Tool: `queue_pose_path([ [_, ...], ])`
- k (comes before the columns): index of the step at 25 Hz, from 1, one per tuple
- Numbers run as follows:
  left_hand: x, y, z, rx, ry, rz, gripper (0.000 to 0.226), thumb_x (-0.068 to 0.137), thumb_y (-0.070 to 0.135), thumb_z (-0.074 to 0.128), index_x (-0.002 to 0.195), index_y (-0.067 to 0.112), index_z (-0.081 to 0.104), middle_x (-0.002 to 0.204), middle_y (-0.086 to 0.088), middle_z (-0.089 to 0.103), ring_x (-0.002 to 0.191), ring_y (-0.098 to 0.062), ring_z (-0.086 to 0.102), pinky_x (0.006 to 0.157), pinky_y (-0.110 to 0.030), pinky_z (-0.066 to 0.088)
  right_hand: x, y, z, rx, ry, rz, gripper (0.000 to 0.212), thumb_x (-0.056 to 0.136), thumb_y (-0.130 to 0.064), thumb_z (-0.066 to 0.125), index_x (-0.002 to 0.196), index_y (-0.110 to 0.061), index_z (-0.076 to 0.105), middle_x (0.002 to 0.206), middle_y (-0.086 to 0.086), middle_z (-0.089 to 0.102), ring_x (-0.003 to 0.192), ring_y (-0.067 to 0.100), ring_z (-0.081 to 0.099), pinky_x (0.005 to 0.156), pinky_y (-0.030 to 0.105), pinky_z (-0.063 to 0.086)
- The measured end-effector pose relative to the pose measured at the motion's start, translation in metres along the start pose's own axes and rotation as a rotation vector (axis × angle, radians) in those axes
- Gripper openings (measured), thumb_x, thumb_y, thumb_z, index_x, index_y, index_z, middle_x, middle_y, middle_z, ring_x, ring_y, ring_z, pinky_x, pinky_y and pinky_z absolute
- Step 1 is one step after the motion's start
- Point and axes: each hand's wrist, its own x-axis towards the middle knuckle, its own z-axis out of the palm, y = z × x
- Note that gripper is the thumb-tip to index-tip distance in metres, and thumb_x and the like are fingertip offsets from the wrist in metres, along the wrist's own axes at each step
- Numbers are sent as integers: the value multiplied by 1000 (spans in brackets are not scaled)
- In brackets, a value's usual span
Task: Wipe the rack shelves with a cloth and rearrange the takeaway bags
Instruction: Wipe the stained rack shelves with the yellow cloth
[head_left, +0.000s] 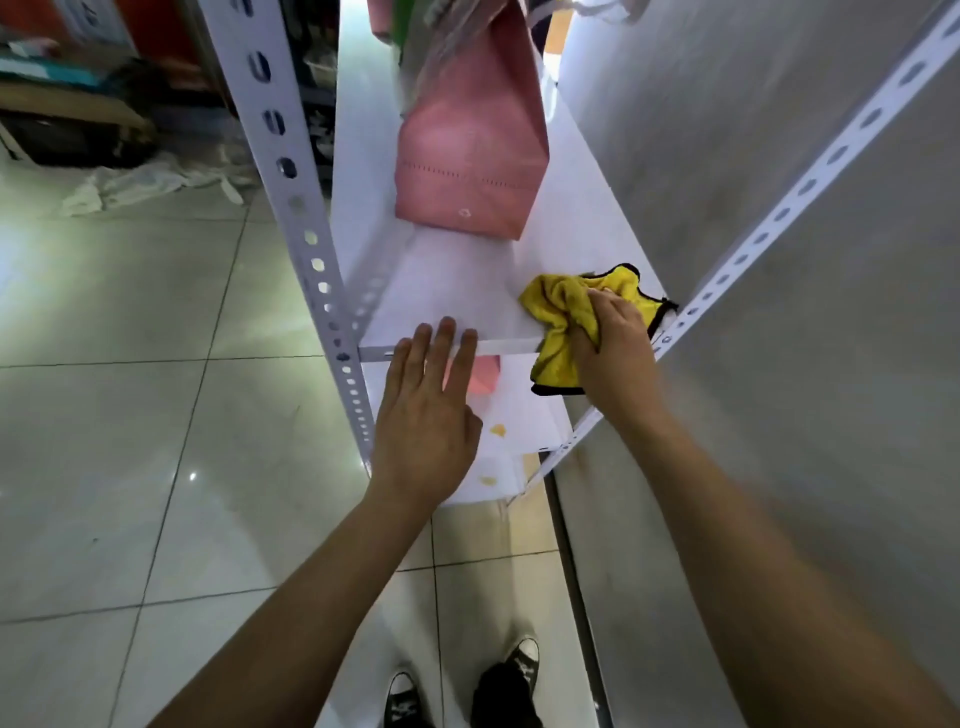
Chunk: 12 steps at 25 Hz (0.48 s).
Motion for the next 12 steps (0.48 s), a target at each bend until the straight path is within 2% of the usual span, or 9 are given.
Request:
queue_pose_path([
  [4,-10,8,11,-51,70,-45,74,86,9,58,156,8,31,165,-15,22,154,-36,16,123,-50,19,-28,6,-1,97,22,-57,43,98,-19,55,140,-12,54,141,6,53,136,27,44,115,43,37],
  [8,-38,11,41,-97,94,-104,71,85,5,60,152,6,38,164,-17,26,153,-36,19,117,-54,29,-52,25,7,228,110,-145,45,96,-20,49,138,-7,55,139,10,54,135,30,47,113,53,38],
  [10,-54,10,57,-124,59,-158,70,86,5,60,152,6,38,163,-17,27,152,-36,21,116,-55,31,-76,39,20,240,194,-167,42,96,-13,50,137,-4,55,138,14,54,136,29,47,114,49,37],
  [12,-73,12,81,-134,19,-238,69,86,3,61,152,5,38,162,-17,29,151,-36,24,116,-54,32,-103,61,40,266,180,-111,41,98,-11,50,138,-4,54,139,16,53,136,29,46,114,45,37],
])
